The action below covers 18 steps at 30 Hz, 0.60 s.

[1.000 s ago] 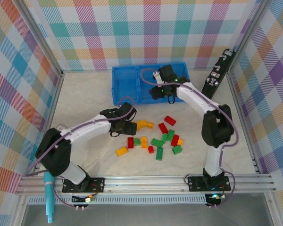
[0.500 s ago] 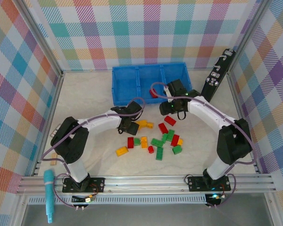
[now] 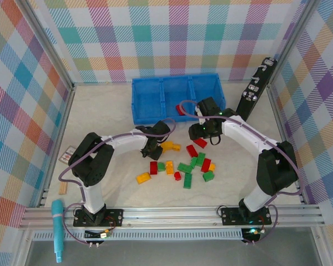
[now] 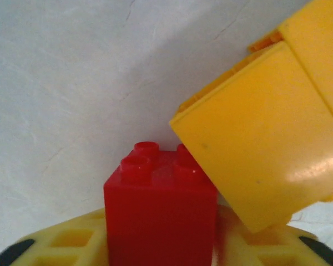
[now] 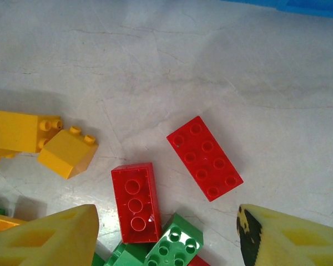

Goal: Sort the legos into containers by color
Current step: Pick up the lego from the center of the table.

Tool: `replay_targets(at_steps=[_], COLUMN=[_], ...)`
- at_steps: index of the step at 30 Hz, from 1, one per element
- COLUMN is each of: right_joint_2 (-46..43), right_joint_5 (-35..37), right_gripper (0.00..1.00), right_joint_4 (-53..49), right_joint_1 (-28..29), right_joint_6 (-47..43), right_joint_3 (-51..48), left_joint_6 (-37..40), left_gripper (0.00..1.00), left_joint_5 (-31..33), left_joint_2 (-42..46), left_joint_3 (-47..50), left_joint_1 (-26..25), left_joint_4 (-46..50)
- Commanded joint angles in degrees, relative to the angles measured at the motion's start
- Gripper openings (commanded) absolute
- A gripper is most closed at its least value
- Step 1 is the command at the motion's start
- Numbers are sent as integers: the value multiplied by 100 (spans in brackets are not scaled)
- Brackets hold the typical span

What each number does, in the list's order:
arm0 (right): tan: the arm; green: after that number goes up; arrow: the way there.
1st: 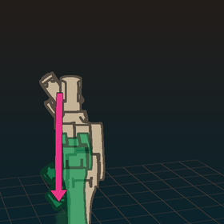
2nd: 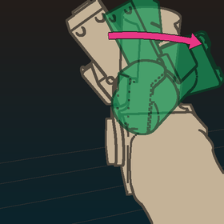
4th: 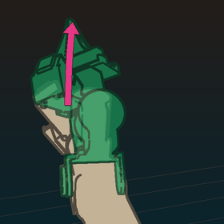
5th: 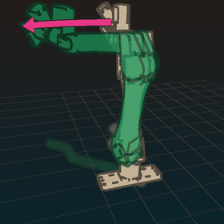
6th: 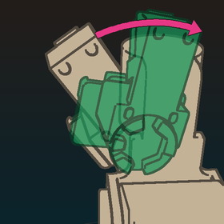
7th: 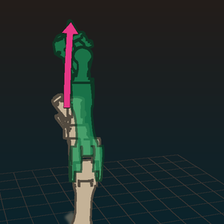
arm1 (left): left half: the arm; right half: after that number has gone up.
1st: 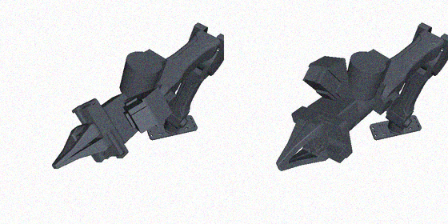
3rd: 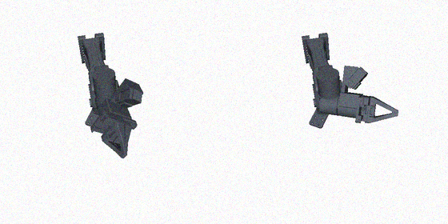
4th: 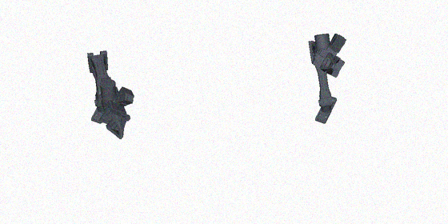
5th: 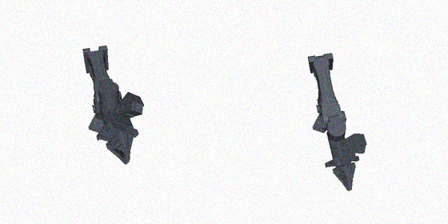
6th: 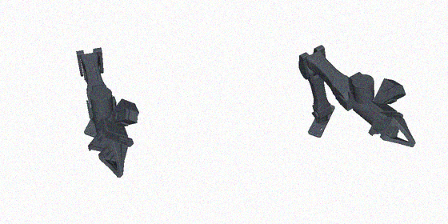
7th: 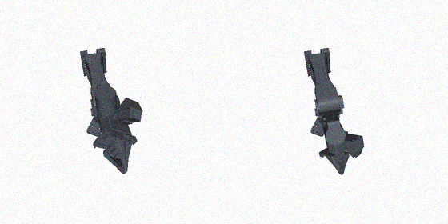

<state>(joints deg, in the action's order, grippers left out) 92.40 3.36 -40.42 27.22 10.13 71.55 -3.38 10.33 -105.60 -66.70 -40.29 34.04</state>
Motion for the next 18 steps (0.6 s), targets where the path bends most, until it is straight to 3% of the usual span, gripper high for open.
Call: replay_targets(at_steps=[1,6,18], right_joint_2=[-168,115,968], right_joint_5=[-2,270,305], right_gripper=[69,69,69], right_joint_4=[-275,-335,99], right_joint_1=[-123,-208,-235], right_joint_6=[77,-57,-196], right_joint_3=[-84,-98,13], left_joint_6=[143,100,105], left_gripper=[29,18,16], left_joint_5=[-188,-269,-308], left_joint_2=[-135,-52,806], left_joint_3=[-116,-128,-1178], left_joint_1=[48,48,49], left_joint_4=[29,173,1250])
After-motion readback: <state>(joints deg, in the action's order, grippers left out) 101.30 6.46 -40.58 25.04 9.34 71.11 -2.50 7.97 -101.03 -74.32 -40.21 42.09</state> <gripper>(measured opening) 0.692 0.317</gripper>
